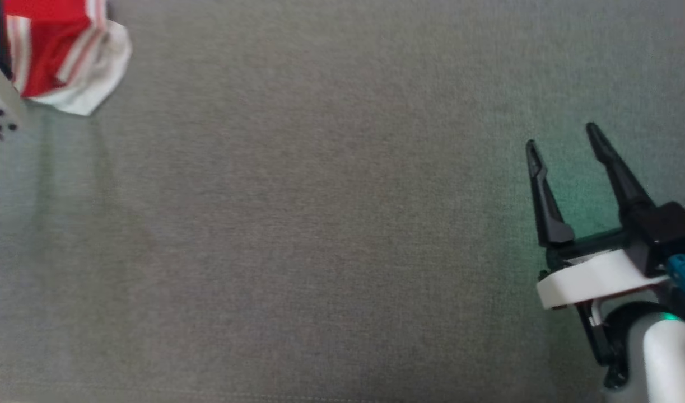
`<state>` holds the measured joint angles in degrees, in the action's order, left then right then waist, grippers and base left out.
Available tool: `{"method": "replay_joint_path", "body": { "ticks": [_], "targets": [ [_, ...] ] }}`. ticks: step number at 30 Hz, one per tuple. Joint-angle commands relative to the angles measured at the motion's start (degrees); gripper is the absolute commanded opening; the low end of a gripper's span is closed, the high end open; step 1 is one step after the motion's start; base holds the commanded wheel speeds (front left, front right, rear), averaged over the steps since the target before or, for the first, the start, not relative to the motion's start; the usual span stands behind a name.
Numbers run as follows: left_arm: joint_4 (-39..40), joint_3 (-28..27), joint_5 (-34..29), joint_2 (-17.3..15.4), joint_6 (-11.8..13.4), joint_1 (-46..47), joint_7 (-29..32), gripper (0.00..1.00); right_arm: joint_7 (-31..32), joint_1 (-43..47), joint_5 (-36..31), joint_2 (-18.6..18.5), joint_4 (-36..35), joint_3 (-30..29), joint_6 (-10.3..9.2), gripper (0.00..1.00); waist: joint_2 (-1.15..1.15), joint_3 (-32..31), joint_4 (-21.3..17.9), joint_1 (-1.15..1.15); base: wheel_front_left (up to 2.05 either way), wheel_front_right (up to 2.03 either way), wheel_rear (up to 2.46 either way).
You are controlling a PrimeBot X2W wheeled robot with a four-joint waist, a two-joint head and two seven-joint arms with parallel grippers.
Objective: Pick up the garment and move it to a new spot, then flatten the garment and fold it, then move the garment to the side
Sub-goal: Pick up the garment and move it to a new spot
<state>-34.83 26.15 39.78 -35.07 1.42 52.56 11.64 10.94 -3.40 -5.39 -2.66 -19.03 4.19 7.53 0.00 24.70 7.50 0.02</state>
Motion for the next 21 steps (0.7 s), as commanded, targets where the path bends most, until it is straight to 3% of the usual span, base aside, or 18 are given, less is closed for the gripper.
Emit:
{"method": "replay_joint_path", "body": {
  "ticks": [1, 8, 9, 10, 11, 21],
  "targets": [
    [-1.1, -2.0, 0.8, -2.3, -0.7, 3.1, 0.3, 1.00, 0.4, -0.9, -0.6, -0.2, -2.9, 0.9, -0.04, 1.00, 0.00, 3.7, -2.0, -0.02, 0.00, 0.00, 0.00],
    [-9.2, -0.9, 2.1, 0.1, -2.7, 3.5, 1.4, 1.00, 0.4, -0.7, -1.0, -0.2, -3.8, 0.3, -0.04, 1.00, 0.00, 5.4, -1.8, -0.02, 0.00, 0.00, 0.00],
    [-10.1, -0.7, 2.2, 0.3, -3.3, 3.6, 1.7, 0.56, 0.4, -0.7, -1.0, -0.2, -3.8, 0.2, -0.04, 1.00, 0.00, 5.4, -1.7, -0.02, 0.00, 0.00, 0.00],
    [-10.8, -0.4, 2.2, 0.4, -3.8, 3.8, 1.6, 0.21, 0.4, -0.7, -1.0, -0.2, -3.7, 0.2, -0.04, 1.00, 0.00, 5.4, -1.6, -0.02, 0.00, 0.00, 0.00],
    [-11.4, -0.3, 2.1, 0.6, -4.1, 4.0, 1.1, 0.00, 0.4, -0.7, -1.0, -0.2, -3.6, 0.2, -0.04, 1.00, 0.00, 5.2, -1.5, -0.02, 0.00, 0.00, 0.00],
    [-13.6, 0.8, -0.7, 0.4, -5.7, 6.8, -8.3, 0.00, -1.1, -0.9, 0.4, -0.2, -0.7, 0.5, -0.04, 1.00, 0.00, -0.7, -0.9, -0.02, 0.00, 0.00, 0.00]
  ]
}}
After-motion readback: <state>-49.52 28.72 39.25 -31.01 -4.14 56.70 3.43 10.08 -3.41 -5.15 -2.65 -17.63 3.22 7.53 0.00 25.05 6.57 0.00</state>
